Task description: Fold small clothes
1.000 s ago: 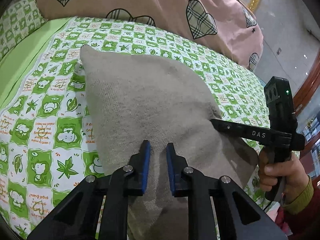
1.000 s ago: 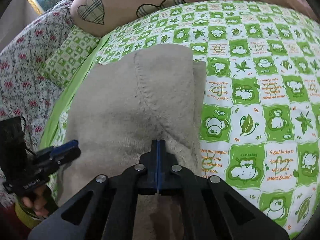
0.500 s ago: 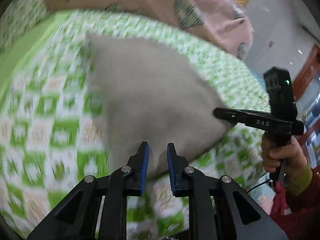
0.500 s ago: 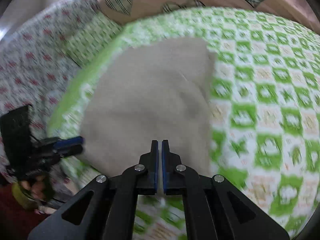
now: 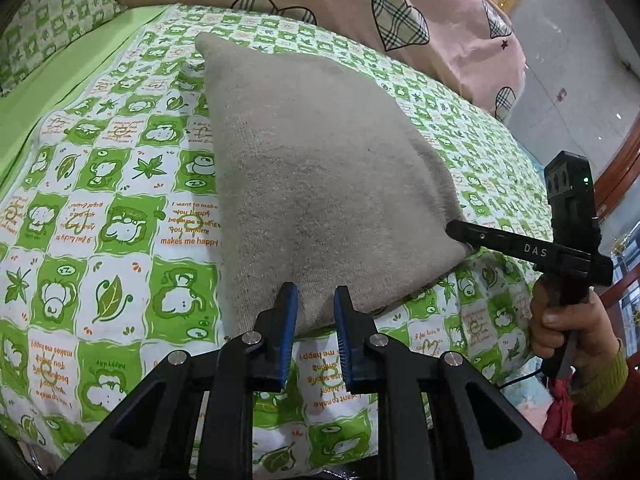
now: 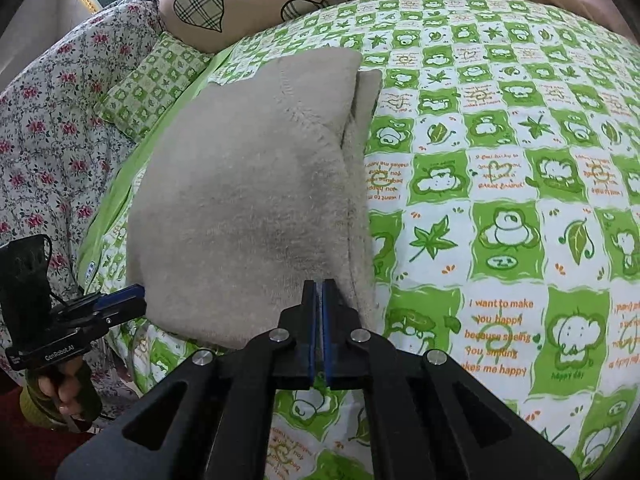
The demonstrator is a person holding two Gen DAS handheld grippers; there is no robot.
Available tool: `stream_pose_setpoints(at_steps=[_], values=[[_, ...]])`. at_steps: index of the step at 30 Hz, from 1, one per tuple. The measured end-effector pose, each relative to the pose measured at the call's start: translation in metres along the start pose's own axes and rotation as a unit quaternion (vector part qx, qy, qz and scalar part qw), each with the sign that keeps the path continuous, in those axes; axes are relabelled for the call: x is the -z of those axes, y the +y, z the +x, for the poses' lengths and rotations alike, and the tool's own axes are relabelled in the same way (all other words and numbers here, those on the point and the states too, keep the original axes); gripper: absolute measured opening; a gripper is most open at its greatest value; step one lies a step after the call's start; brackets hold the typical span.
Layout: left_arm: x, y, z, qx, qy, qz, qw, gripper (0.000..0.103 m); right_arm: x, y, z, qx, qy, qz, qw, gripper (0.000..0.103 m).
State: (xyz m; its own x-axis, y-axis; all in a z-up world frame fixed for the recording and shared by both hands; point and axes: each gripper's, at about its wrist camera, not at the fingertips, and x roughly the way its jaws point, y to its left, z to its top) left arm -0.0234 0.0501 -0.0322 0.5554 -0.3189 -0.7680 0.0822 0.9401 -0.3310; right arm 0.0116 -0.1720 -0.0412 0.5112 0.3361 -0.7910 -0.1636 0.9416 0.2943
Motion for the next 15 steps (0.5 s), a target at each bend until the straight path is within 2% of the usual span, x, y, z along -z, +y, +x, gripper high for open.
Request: stream_pose_setpoints(at_steps=[8,11,13,15], values=[[0.005,-0.001,-0.018,-0.010,0.009,-0.007,0.9999,0.027,0.008,0.006,-0.018,0.025,0.011,0.000,1.000,0.004],[0.009,-0.004,-0.030,-0.033,0.003,0.003,0.9994,0.035,0.014,0.011,-0.029,0.039,0.012,-0.004,0.999,0.004],[0.010,-0.005,-0.039,-0.054,-0.006,0.007,0.9985,0.049,0.019,0.015,-0.036,0.044,0.013,-0.007,0.999,0.004],[0.010,-0.005,-0.046,-0.067,-0.015,0.008,0.9976,0.054,0.023,0.018,-0.041,0.049,0.013,-0.009,0.999,0.010]])
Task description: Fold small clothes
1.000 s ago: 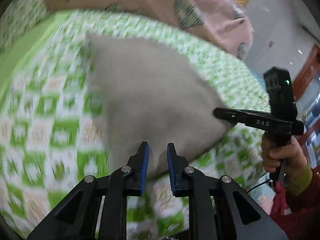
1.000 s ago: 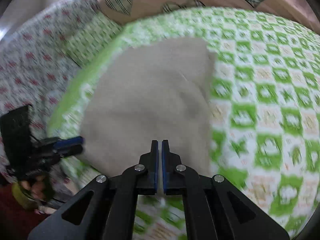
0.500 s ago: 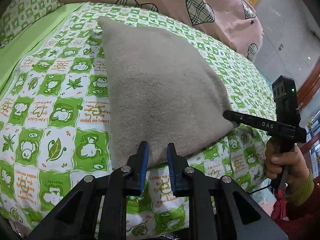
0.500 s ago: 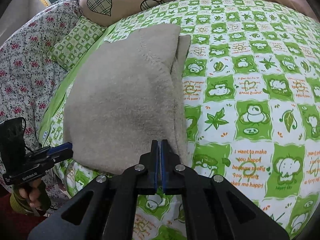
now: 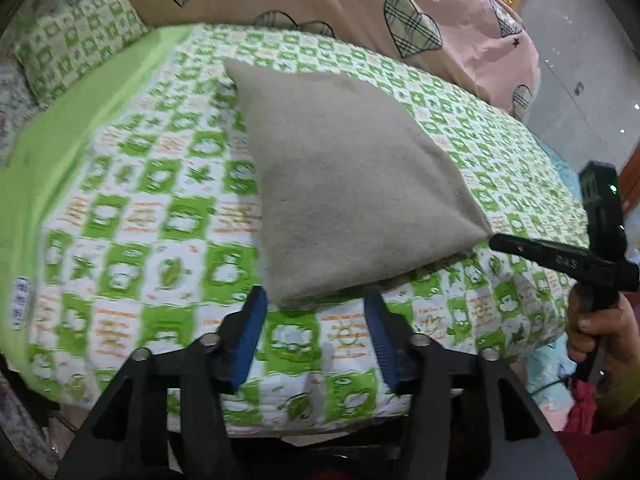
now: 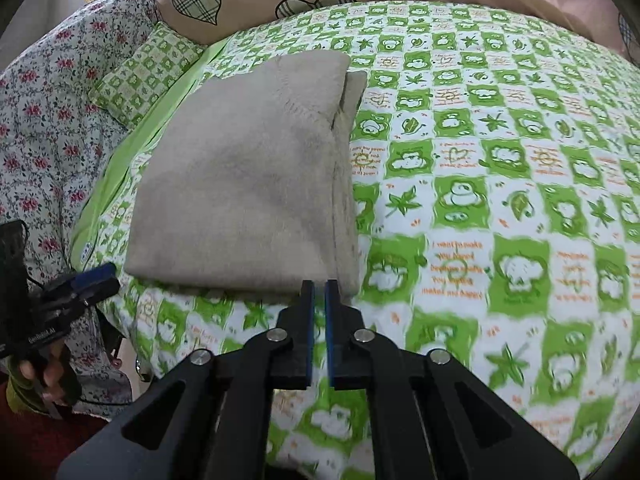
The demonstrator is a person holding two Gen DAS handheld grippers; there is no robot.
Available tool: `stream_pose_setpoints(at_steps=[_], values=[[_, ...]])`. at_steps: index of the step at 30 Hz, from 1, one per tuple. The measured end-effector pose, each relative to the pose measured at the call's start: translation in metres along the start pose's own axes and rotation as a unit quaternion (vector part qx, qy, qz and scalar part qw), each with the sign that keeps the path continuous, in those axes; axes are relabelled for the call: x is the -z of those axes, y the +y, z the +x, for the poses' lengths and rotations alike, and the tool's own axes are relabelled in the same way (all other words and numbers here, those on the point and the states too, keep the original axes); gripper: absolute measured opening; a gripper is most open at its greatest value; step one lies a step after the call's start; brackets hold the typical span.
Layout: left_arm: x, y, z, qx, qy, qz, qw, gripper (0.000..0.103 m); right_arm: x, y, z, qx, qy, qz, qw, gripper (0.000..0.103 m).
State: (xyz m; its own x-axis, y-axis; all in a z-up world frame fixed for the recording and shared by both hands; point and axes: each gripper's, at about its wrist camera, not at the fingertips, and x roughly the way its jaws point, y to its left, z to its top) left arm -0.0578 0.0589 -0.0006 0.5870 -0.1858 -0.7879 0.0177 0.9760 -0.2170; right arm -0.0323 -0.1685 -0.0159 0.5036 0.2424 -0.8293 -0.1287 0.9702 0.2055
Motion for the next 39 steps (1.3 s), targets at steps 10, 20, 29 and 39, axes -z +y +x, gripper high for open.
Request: stream_pose_setpoints(at_steps=[10,20,29,39], values=[[-0.008,0.003,-0.014,-0.038,-0.007,-0.021,0.9990,0.079,0.006,0.013,-0.022,-0.015,-0.029,-0.007,0.999,0.050],[-0.010,0.002,-0.009,-0.089,-0.007,-0.020,0.9958,0.084,0.000,0.020,-0.018,-0.019,-0.035,-0.016,0.999,0.073],[-0.031,0.008,0.009,-0.104,0.010,-0.039,0.9937,0.086,-0.017,0.028,-0.004,-0.024,-0.032,-0.029,0.999,0.074],[-0.052,-0.002,0.013,-0.138,-0.003,-0.018,0.9902,0.088,-0.037,0.033,0.003,-0.027,-0.035,-0.045,0.998,0.078]])
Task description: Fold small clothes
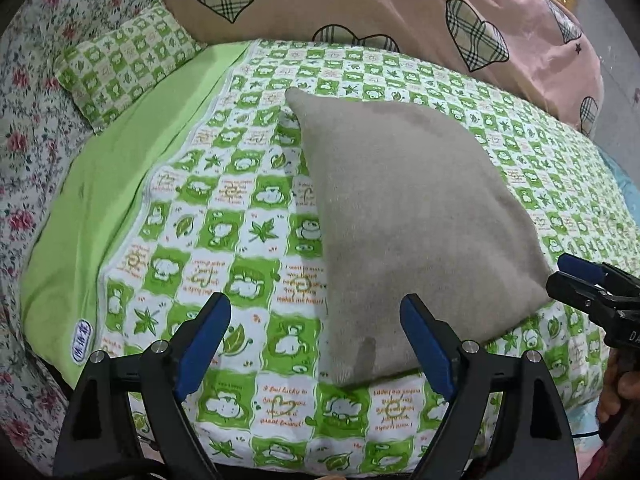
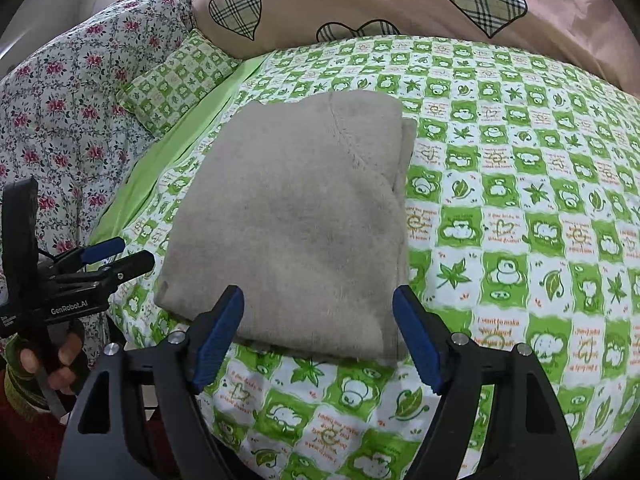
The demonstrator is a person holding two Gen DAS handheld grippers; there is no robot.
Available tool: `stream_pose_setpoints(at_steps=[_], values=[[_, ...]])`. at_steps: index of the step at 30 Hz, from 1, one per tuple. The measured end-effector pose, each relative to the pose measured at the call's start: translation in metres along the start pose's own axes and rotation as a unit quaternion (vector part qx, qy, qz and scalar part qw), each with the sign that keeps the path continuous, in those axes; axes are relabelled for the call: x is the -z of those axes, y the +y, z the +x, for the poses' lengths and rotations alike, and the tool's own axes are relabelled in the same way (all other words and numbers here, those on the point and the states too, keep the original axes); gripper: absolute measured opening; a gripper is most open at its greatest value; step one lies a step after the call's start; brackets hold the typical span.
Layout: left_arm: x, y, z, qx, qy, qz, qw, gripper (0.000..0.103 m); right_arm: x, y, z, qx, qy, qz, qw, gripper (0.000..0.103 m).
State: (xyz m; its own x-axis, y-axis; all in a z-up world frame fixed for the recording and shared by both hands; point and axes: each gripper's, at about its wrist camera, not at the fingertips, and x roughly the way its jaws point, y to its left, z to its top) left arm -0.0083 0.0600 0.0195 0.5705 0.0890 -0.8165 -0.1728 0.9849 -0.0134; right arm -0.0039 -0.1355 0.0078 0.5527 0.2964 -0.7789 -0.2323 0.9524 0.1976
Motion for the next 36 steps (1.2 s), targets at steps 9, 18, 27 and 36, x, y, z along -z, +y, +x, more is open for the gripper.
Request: stream_pose_setpoints(at_steps=[9,18,27,36], values=[[-0.007,-0.011,0.004,-0.014,-0.005,0.016,0.9998,0.088,-0.008,-0.002,0.005,0.001,0.002,0.004,1.000,0.079],[-0.017,-0.012,0.009,-0.015,-0.007,0.014,0.9998,0.089,-0.019,-0.002,0.012,-0.007,0.004,0.001,1.000,0.079],[-0.025,-0.015,0.012,-0.014,-0.013,0.015,0.9997,0.089,-0.034,0.001,0.019,-0.015,0.002,-0.005,1.000,0.080],[-0.032,-0.013,0.015,-0.012,-0.016,0.012,0.9997,0.089,-0.046,-0.006,0.022,-0.013,-0.006,0.006,1.000,0.080]])
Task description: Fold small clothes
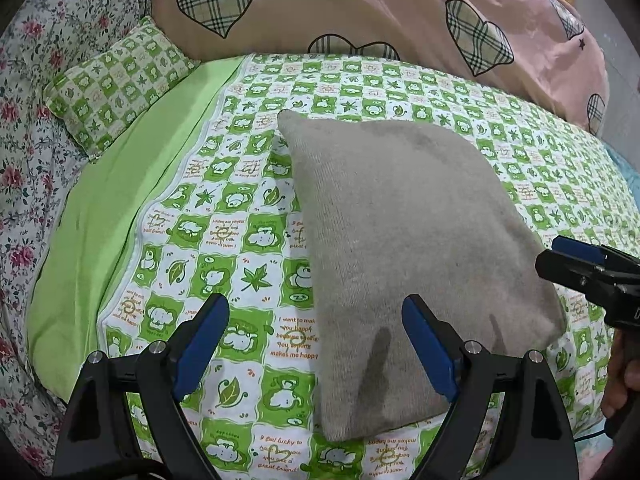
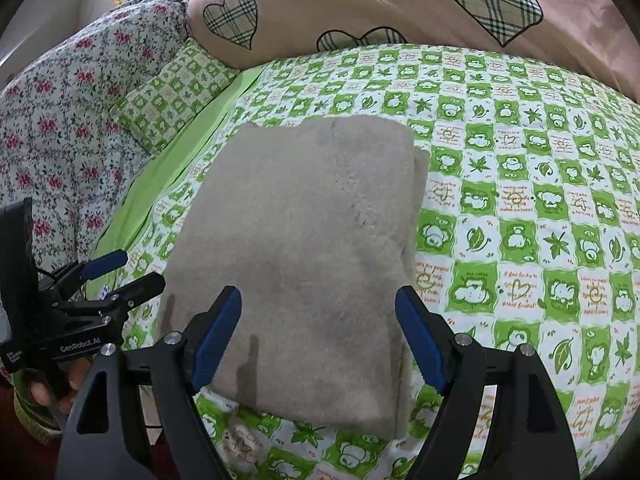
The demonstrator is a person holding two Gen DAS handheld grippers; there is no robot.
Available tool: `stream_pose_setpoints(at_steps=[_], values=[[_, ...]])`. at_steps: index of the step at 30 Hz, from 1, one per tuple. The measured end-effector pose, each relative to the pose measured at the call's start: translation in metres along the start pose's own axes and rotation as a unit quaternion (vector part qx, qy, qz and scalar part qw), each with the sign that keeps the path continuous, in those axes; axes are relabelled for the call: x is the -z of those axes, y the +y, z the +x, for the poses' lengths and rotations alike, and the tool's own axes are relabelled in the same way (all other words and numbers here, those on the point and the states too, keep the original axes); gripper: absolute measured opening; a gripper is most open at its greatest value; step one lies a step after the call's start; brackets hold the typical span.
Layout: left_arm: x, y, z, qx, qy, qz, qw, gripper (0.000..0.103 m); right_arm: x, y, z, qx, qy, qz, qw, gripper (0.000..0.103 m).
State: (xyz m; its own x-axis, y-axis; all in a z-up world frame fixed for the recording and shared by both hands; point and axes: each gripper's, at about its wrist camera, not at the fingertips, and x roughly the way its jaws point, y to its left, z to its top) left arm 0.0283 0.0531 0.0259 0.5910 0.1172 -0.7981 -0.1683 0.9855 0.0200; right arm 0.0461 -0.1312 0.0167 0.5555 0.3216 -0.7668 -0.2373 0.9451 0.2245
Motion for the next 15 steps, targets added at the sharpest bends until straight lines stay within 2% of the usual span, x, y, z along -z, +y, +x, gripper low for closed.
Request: stream_pose_setpoints(at_steps=[5,10,13,15], values=[[-0.011,0.005,0.012,0.011,0.005,-0.008,0.9999,0.089,-0.016,-0.015,0.007,-0.018,-0.011,0.025,0.999,0.080],[-0.033,0.022,0.034,0.024,0.012,-0.037,0.9990,0.089,-0.045,-0.044,0.032,-0.036,-0.017,0.077,0.996,0.079],[-0.050,0.036,0.052,0.032,0.017,-0.061,0.9974,0.089,-0.064,-0.061,0.054,-0.037,-0.013,0.102,0.994,0.070],[-0.059,0.044,0.065,0.045,0.022,-0.076,0.9959,0.089,-0.073,-0.070,0.068,-0.040,-0.006,0.118,0.992,0.059]])
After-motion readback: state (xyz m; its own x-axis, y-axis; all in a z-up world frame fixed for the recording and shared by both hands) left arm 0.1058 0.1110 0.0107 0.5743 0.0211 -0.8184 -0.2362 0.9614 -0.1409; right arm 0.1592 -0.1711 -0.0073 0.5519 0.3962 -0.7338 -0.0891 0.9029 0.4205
